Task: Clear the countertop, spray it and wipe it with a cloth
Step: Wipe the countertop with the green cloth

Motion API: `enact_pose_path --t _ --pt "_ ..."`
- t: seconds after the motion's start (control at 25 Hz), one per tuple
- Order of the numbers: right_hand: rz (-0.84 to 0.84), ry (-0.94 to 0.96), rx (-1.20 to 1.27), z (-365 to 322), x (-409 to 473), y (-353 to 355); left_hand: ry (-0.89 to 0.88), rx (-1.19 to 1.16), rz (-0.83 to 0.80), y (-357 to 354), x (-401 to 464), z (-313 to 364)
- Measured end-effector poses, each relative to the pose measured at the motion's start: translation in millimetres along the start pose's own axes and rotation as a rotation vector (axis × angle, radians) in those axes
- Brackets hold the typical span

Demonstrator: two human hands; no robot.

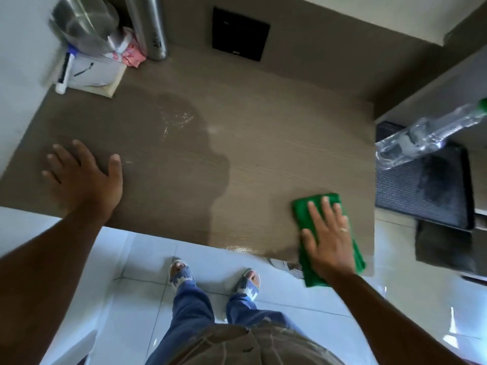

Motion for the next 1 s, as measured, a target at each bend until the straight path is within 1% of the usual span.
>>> enact_pose_path --t 0.04,0.12,0.28,0.36,0.4,0.44,0.52,0.56,0.6,0.68,0.72,0.76,0.8,0.88,1.0 --pt "0.006 -0.117 -0.007 19.9 1.5 5.7 0.001 -0.009 0.003 1.8 -0.5 1.2" --pt "0.028 -0.253 -0.023 26.2 25.0 5.9 0.013 -0.025 0.015 3.0 -0.4 3.1" --pt "0.101 -0.406 -0.054 -11.9 130.1 -7.3 0.04 -0.031 -0.052 5.8 0.1 6.4" --pt "0.101 -0.406 -0.038 -56.1 177.7 -17.0 0.05 -0.014 -0.066 4.9 1.6 6.6" --pt "0.099 -0.348 -0.05 -90.2 182.9 -24.4 0.055 -0.011 -0.076 5.6 2.2 6.3" --pt "0.095 -0.238 -0.064 -129.3 175.2 -31.6 0.057 -0.011 -0.085 6.2 1.6 6.1" --pt "0.058 0.066 -0.054 -204.2 125.0 -41.7 0.041 -0.011 -0.073 6.0 -0.5 5.9" --pt "0.023 0.227 -0.041 -226.5 89.7 -43.8 0.04 -0.015 -0.062 5.8 -1.2 5.8" --pt "-0.03 0.365 -0.012 -234.5 57.8 -43.2 0.043 -0.022 -0.058 5.0 -1.3 5.0" --pt "-0.114 0.549 0.055 -212.3 33.8 -35.7 0.033 -0.031 -0.056 3.1 -1.1 3.6" --pt "-0.115 0.607 0.058 -192.3 42.6 -33.2 0.028 -0.031 -0.05 2.5 -1.0 3.2" --pt "-0.087 0.619 0.033 -173.9 59.8 -32.4 0.028 -0.031 -0.048 1.9 -0.8 2.6" --pt "-0.061 0.578 0.004 -160.2 84.2 -32.2 0.029 -0.034 -0.048 0.8 -1.0 2.4" --pt "-0.017 0.375 -0.019 -156.4 143.4 -32.2 0.033 -0.029 -0.04 -2.0 -1.3 3.1" --pt "0.029 0.045 0.002 -202.4 212.6 -43.7 0.043 -0.014 -0.036 -4.8 -0.9 2.2"
Point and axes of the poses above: each hand's wrist, its own x-axis towards the middle knuckle, its own y-axis out of the back of the hand, z = x × y, the point moved 1 cm from there along x, towards the middle knuckle, and after that the axes turned 14 degrees about z, right-handed, at the moved point
